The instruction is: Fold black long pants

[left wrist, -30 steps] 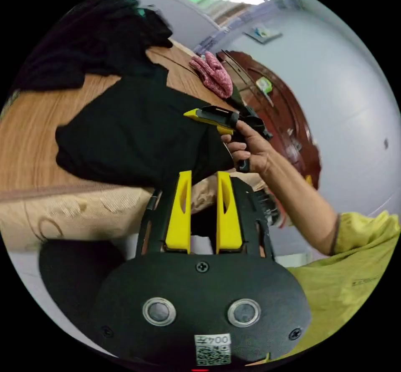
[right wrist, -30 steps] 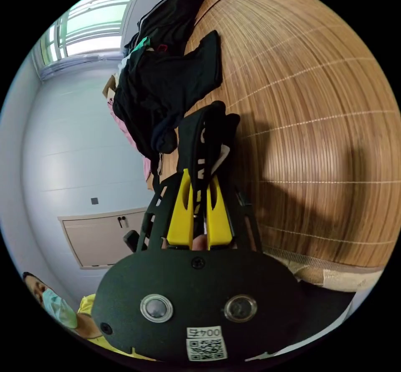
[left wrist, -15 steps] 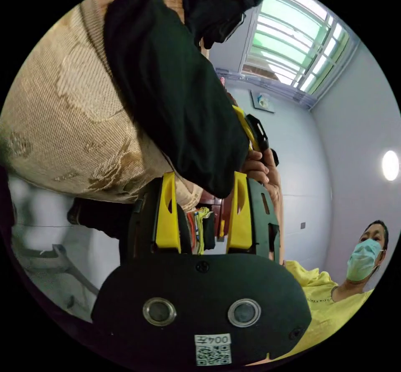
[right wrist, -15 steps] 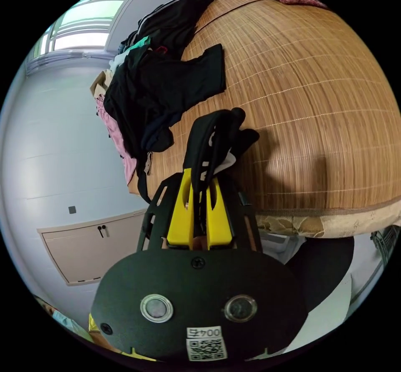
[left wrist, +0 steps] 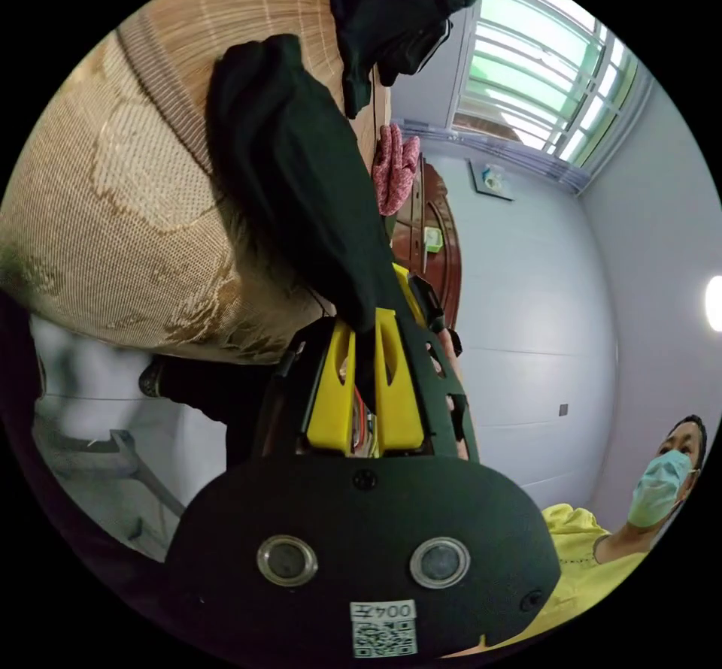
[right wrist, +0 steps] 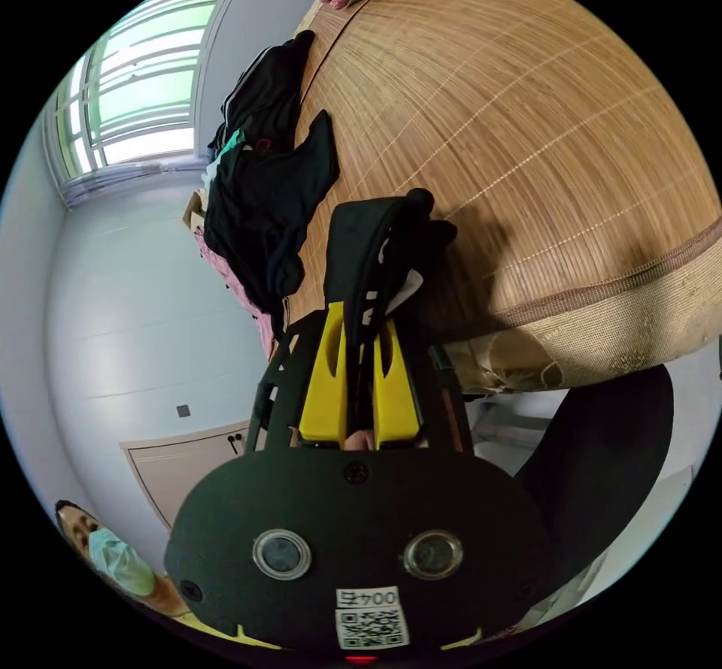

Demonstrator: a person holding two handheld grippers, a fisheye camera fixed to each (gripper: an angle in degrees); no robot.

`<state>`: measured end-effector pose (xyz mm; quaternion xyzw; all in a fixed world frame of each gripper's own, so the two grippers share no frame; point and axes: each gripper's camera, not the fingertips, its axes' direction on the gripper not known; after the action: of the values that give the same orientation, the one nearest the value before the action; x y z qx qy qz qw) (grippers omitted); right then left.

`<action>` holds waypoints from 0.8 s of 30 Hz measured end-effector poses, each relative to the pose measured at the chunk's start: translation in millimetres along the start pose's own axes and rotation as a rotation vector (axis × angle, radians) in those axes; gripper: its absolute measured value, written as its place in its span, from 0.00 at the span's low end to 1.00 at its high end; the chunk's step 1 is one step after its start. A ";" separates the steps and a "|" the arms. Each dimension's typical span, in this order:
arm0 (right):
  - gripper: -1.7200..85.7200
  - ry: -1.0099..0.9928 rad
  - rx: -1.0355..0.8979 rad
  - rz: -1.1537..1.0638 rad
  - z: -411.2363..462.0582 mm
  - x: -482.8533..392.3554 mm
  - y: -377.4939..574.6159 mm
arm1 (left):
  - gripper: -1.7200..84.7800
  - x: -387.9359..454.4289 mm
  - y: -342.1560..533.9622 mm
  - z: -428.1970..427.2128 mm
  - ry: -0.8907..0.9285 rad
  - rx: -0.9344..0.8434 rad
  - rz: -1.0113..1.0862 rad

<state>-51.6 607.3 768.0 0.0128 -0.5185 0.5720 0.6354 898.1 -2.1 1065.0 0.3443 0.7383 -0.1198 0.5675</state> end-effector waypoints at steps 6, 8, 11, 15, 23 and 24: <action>0.19 -0.148 -0.018 0.036 -17.0 31.9 6.9 | 0.08 23.3 -18.3 11.9 -0.120 -0.084 -0.005; 0.19 -0.218 -0.029 0.038 -23.0 38.9 8.7 | 0.08 29.3 -23.3 15.0 -0.130 -0.102 -0.009; 0.18 -0.277 -0.050 0.042 -29.5 44.4 11.3 | 0.08 39.1 -32.7 20.6 -0.127 -0.133 -0.019; 0.16 -0.295 -0.066 0.065 -37.5 48.0 18.5 | 0.08 54.3 -45.4 28.9 -0.137 -0.163 -0.017; 0.16 -0.028 -0.112 -0.070 -75.8 5.1 59.5 | 0.08 80.8 -63.4 51.1 -0.132 -0.170 -0.056; 0.17 -0.003 -0.120 -0.081 -79.9 2.6 63.0 | 0.08 85.8 -65.6 54.8 -0.115 -0.163 -0.070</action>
<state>-47.3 679.6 696.5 -0.0037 -0.5519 0.5136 0.6570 887.1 -49.4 954.0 0.2636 0.7232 -0.0987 0.6307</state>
